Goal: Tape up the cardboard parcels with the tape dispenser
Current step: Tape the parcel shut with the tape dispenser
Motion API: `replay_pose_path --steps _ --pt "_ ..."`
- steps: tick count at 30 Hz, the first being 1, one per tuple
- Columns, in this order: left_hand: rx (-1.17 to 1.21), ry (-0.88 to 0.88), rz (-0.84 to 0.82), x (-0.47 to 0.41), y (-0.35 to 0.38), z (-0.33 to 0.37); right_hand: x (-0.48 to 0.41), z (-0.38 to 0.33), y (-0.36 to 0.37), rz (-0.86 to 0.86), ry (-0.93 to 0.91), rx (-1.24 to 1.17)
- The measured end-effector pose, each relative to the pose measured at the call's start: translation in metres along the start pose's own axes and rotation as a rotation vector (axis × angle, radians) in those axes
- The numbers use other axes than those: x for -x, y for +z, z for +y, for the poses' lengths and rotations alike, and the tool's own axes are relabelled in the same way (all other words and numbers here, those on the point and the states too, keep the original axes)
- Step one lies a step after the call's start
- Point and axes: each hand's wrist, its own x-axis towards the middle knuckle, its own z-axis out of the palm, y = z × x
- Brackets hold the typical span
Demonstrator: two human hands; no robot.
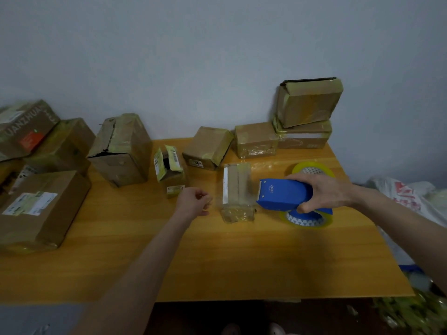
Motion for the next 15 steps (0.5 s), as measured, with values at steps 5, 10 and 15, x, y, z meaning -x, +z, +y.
replay_pose_path --steps 5,10,15 --pt "-0.028 0.002 0.013 -0.003 0.015 -0.006 -0.006 0.010 0.003 -0.019 0.067 0.126" --pt "-0.045 -0.024 0.029 -0.010 0.022 -0.014 -0.015 0.014 0.006 -0.042 0.073 0.143" --pt "-0.069 -0.048 0.035 -0.015 0.026 -0.020 -0.027 0.017 0.012 -0.081 0.086 0.129"
